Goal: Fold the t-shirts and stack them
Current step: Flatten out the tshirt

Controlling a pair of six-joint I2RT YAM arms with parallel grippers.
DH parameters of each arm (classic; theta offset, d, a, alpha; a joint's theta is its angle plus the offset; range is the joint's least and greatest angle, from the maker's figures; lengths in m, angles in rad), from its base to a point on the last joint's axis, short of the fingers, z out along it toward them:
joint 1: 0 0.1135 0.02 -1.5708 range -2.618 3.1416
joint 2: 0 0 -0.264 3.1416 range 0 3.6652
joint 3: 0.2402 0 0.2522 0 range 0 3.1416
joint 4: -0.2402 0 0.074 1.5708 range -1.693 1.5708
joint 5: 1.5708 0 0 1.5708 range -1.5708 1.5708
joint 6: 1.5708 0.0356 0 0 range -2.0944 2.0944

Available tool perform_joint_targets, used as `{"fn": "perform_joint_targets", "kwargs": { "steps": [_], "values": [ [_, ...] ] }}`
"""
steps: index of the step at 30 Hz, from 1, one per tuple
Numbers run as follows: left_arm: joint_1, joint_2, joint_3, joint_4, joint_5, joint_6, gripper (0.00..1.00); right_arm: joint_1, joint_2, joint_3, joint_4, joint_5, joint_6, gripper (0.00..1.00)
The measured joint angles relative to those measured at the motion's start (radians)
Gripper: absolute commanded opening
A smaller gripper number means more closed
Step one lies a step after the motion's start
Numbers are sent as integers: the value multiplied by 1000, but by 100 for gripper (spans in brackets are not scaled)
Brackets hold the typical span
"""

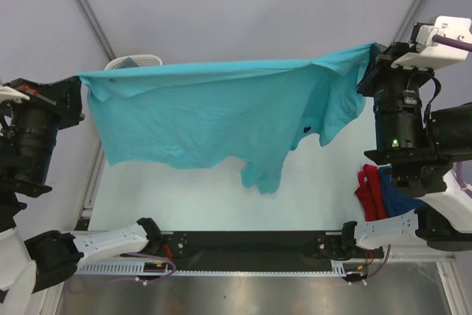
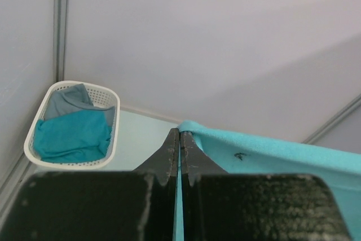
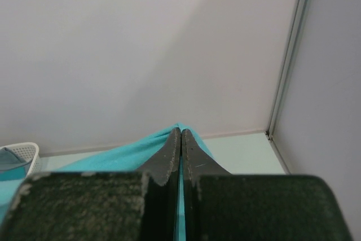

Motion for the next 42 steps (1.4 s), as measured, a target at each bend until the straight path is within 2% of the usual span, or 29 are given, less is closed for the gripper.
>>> {"fn": "perform_joint_targets", "kwargs": {
  "steps": [6,12,15,20,23,28,35,42],
  "values": [
    [-20,79,64,-15,-7,29,0,27,39,66,64,0,-86,0],
    [-188,221,113,26,-184,165,0,32,95,132,97,-1,-129,0],
    [-269,275,111,159,-297,322,0,38,135,193,92,-9,-138,0],
    [-379,303,8,557,-427,693,0,52,177,254,97,-32,-161,0],
    [-429,305,5,708,-476,819,0,61,180,255,100,-35,-176,0],
    [-494,285,11,857,-533,934,0,99,193,273,134,-36,-219,0],
    [-565,334,99,1033,-563,1090,0,144,213,288,221,-39,-307,0],
    [-619,314,-1,1084,-588,1104,0,163,206,238,334,-22,-401,0]
  ]
}}
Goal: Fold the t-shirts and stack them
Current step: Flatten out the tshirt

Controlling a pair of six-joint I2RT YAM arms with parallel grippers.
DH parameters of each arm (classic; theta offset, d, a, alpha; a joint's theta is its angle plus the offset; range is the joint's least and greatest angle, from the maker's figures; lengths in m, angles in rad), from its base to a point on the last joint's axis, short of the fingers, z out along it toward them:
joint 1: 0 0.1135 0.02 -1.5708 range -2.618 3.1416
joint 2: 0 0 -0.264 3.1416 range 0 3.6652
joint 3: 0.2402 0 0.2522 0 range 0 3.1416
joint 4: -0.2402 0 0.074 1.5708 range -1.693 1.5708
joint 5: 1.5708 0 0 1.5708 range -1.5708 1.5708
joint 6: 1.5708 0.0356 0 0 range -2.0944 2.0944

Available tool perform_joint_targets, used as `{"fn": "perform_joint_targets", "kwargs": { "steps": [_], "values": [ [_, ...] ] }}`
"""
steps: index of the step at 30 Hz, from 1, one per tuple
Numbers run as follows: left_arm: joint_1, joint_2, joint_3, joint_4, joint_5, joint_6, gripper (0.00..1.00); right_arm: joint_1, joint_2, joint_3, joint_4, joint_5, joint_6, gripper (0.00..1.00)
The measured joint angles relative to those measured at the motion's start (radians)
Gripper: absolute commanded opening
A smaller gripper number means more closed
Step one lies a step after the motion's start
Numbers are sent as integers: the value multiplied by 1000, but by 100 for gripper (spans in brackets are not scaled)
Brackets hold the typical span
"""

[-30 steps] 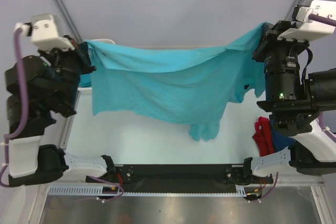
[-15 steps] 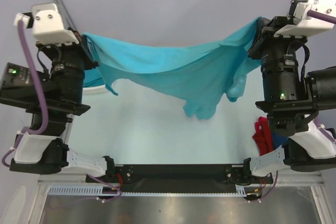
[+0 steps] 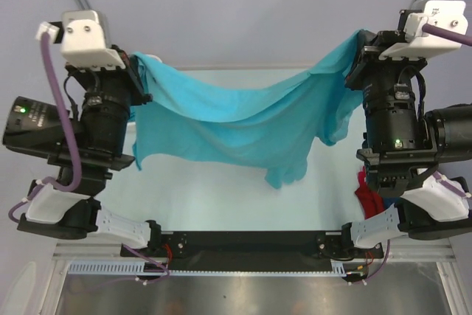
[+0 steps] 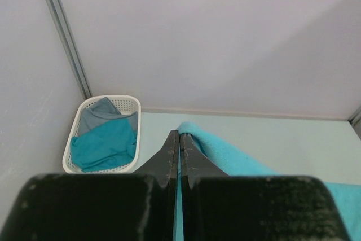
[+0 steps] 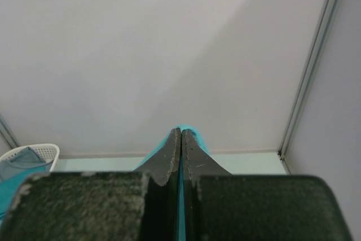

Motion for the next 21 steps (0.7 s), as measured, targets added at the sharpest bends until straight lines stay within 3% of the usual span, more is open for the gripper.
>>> {"fn": "perform_joint_targets", "kwargs": {
  "steps": [7,11,21],
  "values": [
    [-13,-24,-122,27,1,-2,0,3,-20,-62,82,15,-51,0],
    [34,-43,-153,66,4,13,0,-39,-39,-93,58,13,-7,0],
    [219,-73,-151,-81,57,-127,0,-312,-66,-76,-412,-58,462,0]
  ]
}}
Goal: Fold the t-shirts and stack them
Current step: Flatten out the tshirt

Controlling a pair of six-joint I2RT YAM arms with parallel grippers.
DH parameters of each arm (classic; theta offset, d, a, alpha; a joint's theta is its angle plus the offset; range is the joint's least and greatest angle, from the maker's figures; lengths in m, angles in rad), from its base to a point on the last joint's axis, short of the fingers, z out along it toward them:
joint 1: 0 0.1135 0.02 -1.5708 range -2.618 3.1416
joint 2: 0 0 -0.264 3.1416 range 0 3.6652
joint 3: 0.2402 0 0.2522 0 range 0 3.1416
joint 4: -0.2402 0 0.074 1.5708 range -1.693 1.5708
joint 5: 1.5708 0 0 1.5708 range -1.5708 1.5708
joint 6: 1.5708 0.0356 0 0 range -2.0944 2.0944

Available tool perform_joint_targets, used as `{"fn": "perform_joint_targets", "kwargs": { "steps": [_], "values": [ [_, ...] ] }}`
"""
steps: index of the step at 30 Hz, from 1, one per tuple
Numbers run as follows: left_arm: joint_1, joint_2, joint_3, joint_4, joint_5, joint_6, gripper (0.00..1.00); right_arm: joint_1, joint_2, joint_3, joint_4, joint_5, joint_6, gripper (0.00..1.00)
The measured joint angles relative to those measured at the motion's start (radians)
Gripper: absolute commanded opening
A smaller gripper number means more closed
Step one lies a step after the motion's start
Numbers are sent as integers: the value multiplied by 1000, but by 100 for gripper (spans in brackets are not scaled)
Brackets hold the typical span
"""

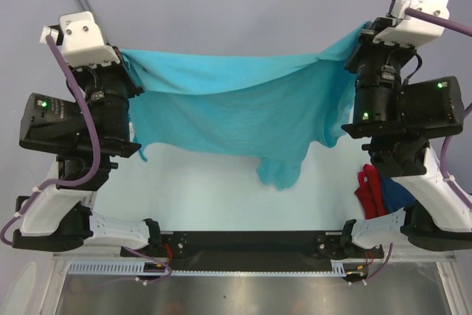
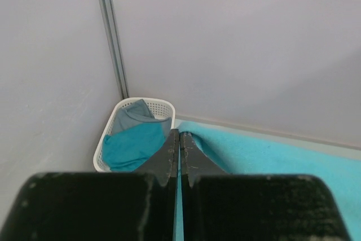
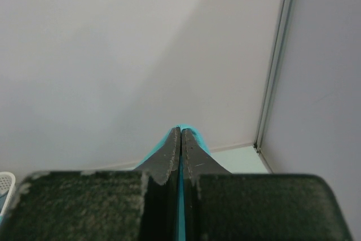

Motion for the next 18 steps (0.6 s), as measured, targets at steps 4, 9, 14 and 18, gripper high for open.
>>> {"fn": "perform_joint_targets", "kwargs": {
  "steps": [4,9,14,18],
  "values": [
    [57,22,48,-141,37,-113,0,-35,29,23,-107,-36,95,0],
    [66,40,53,-230,61,-188,0,-32,47,24,-186,-51,147,0],
    [21,44,53,-262,56,-204,0,27,35,13,-142,-25,90,0],
    [-33,40,53,-246,38,-191,0,109,19,-4,-6,17,-38,0]
  ]
}}
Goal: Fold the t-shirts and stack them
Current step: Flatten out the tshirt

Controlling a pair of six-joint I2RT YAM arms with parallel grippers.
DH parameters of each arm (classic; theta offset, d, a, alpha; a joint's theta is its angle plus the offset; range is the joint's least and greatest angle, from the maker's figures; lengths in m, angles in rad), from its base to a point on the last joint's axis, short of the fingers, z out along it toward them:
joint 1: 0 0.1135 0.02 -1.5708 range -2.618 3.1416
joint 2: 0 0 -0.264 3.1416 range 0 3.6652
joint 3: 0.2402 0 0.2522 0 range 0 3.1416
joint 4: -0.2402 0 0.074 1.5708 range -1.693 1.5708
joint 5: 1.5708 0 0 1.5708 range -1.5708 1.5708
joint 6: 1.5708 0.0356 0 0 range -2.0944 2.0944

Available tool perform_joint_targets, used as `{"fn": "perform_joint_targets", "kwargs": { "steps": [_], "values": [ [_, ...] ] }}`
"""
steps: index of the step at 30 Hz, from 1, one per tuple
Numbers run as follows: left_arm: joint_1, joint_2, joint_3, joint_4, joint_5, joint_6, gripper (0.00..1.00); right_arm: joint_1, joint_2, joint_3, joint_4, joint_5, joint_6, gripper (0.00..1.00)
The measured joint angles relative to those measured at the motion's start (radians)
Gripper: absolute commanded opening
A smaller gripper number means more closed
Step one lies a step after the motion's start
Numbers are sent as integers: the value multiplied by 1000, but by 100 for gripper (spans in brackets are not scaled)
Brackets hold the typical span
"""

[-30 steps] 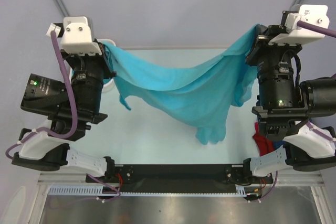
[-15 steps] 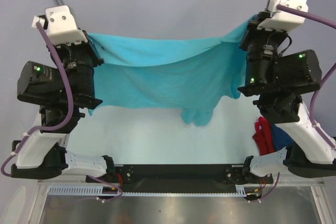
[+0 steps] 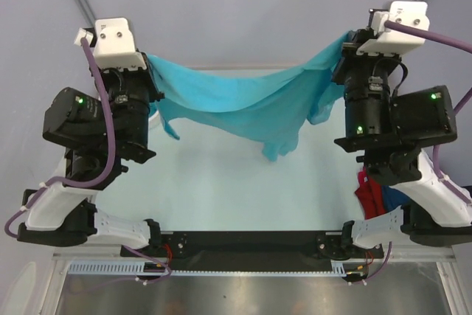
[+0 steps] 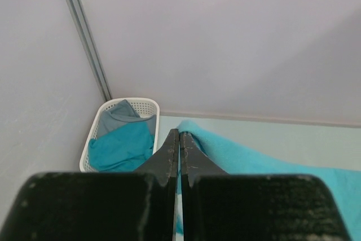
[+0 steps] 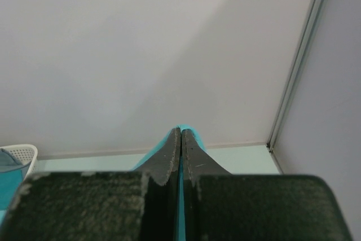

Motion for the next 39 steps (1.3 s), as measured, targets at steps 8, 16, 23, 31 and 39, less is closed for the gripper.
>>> {"fn": "perform_joint_targets", "kwargs": {
  "steps": [8,16,23,31,39],
  "values": [
    [-172,-2,-3,124,-79,106,0,143,-11,-35,332,85,-293,0],
    [-290,-8,-34,172,-95,129,0,218,-5,-70,589,137,-511,0],
    [-282,-64,-149,190,-95,119,0,193,-10,-138,633,134,-505,0],
    [-92,-169,-396,269,-98,110,0,-60,-93,-259,164,71,-6,0],
    [154,-86,-295,-147,49,-279,0,-358,-72,-243,-374,-129,519,0]
  ]
}}
